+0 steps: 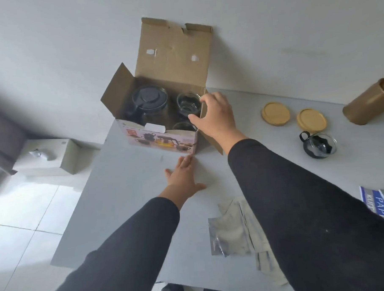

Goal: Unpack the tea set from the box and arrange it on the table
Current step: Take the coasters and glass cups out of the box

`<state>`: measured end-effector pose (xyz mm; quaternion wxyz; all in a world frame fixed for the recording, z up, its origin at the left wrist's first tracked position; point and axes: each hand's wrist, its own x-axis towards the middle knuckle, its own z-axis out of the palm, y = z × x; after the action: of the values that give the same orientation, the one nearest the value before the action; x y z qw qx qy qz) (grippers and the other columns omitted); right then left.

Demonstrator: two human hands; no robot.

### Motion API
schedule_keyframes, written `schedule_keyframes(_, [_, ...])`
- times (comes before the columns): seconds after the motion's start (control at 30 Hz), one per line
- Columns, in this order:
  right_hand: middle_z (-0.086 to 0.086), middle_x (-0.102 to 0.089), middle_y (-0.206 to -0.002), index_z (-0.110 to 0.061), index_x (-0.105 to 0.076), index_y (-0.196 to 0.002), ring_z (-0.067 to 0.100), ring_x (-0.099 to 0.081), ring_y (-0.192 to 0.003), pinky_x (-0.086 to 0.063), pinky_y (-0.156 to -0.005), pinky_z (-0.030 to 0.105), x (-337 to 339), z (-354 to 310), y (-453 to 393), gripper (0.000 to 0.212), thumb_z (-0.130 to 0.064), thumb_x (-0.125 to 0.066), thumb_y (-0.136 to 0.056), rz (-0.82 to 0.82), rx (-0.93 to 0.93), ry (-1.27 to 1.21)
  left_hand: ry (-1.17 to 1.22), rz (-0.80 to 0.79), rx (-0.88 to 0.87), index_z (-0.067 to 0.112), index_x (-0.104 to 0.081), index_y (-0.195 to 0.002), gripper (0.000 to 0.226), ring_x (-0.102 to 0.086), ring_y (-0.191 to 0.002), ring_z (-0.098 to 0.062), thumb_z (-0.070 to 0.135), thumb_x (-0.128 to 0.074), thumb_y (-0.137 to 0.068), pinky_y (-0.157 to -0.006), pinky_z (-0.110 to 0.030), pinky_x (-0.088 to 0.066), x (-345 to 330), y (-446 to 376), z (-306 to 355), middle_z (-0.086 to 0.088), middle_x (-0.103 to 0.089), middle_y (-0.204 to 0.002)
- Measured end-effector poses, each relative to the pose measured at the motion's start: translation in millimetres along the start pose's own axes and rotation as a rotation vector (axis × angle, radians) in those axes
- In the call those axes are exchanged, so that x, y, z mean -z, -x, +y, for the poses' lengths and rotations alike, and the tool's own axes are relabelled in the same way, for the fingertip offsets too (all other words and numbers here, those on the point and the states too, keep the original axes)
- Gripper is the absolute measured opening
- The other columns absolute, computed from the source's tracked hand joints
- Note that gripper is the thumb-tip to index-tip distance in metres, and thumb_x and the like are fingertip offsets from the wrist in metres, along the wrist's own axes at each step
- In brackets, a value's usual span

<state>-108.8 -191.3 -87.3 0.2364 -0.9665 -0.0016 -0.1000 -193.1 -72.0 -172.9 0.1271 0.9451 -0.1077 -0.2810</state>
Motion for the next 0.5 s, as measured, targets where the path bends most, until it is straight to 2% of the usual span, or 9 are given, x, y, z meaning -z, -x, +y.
schedule_keyframes(0.1, [0.005,-0.048,-0.129,-0.015,-0.052,-0.125,0.025,-0.038,-0.125,-0.034,-0.098,0.039,-10.8,-12.3,-15.1,0.061,-0.05,-0.066,-0.076,-0.069,-0.056,0.162,0.002,-0.063,0.024,0.017,0.005,-0.154,0.095,0.012,-0.148,-0.014,0.044,-0.06,-0.089,-0.113,-0.059,-0.015,0.7,-2.6,1.2,0.009,0.012,-0.16])
schedule_keyframes(0.33, [0.006,-0.042,-0.142,-0.013,-0.038,-0.137,0.031,-0.019,-0.139,-0.027,-0.106,0.053,-30.1,-20.7,-45.9,0.093,-0.068,-0.065,-0.067,-0.227,-0.123,0.4,-0.046,-0.123,0.027,0.014,0.012,-0.153,0.094,0.016,-0.148,-0.017,0.042,-0.055,-0.092,-0.113,-0.063,-0.012,2.1,-8.1,1.4,0.005,0.018,-0.159])
schedule_keyframes(0.5, [0.012,-0.04,-0.144,-0.007,-0.031,-0.14,0.033,-0.022,-0.138,-0.026,-0.106,0.052,-39.6,-28.5,-53.2,0.1,-0.068,-0.065,-0.069,-0.218,-0.166,0.424,-0.09,-0.149,0.022,0.013,0.013,-0.152,0.093,0.019,-0.147,-0.019,0.042,-0.054,-0.094,-0.113,-0.065,-0.011,0.9,-11.0,0.0,0.003,0.022,-0.159])
